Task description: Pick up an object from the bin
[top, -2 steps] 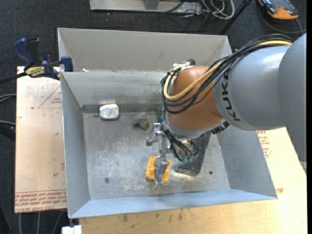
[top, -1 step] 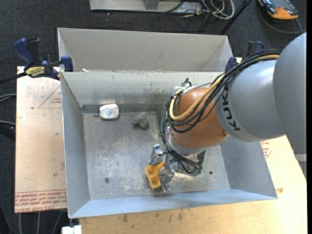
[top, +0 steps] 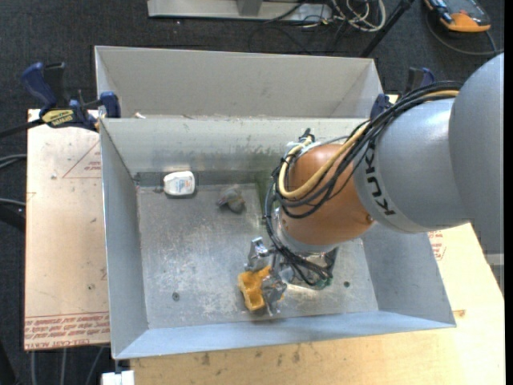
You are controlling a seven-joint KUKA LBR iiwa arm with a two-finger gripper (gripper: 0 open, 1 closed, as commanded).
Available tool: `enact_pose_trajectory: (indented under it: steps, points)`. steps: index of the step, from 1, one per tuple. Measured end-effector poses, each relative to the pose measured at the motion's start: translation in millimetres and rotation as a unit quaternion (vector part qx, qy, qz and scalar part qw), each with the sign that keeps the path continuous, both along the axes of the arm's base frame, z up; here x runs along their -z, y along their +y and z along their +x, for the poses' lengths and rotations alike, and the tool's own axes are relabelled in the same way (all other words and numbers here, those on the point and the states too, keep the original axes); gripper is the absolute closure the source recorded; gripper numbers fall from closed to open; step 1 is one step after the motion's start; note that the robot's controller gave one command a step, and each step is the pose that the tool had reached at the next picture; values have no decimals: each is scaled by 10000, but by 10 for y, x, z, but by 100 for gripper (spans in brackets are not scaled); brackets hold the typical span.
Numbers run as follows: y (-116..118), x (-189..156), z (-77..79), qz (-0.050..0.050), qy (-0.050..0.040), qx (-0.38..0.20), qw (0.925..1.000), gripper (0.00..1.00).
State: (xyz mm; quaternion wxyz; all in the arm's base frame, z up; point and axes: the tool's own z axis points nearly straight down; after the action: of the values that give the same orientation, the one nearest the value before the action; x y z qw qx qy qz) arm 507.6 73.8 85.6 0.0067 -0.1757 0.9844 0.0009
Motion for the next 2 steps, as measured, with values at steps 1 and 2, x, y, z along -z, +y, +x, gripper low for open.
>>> enact_pose_trajectory:
  steps: [1,2]
  points:
    - [17,-1129,-67,-13,55,-92,9999,100]
    - [17,-1129,-67,-13,57,-92,9999,100]
